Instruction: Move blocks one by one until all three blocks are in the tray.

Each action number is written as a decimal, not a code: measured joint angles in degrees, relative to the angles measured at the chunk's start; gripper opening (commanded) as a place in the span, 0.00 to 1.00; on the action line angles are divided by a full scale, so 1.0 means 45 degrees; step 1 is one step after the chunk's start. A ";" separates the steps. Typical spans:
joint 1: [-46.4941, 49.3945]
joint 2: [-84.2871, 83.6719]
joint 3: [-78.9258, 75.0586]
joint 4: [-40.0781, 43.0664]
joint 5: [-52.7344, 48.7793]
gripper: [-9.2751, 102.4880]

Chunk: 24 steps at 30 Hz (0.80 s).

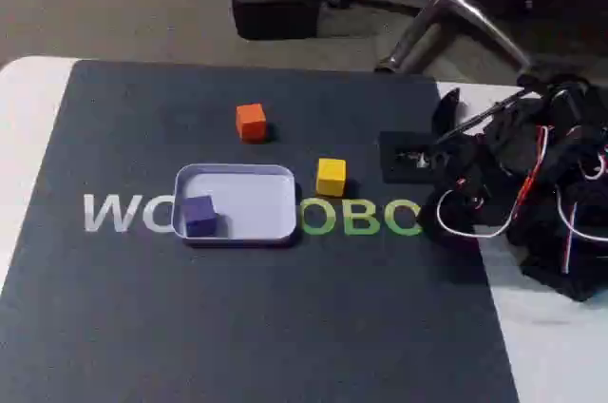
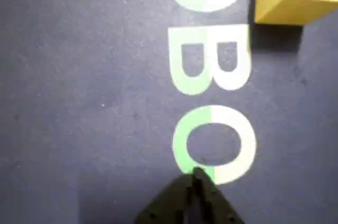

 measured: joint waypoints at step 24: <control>-0.0781 -0.0039 0.0000 0.0000 -0.1016 0.01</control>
